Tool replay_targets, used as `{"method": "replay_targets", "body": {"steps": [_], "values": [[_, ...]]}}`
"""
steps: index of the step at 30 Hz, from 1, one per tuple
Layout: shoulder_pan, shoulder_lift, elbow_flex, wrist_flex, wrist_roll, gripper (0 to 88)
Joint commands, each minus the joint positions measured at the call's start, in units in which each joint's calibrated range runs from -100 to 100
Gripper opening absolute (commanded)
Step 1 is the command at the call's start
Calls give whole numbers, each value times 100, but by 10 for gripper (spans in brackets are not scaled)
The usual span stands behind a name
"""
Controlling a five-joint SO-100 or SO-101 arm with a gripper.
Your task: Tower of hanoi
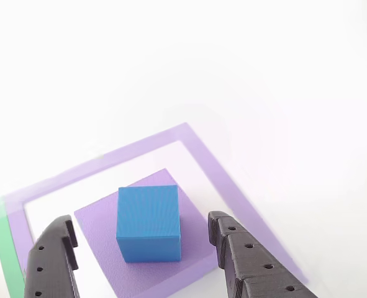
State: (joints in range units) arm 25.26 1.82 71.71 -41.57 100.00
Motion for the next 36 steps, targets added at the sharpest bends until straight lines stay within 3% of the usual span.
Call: {"method": "replay_targets", "body": {"steps": [1, 27, 36], "values": [[-23, 8, -217, -142, 0, 190], [-148, 202, -335, -175, 0, 39], [-244, -202, -208, 101, 0, 26]]}}
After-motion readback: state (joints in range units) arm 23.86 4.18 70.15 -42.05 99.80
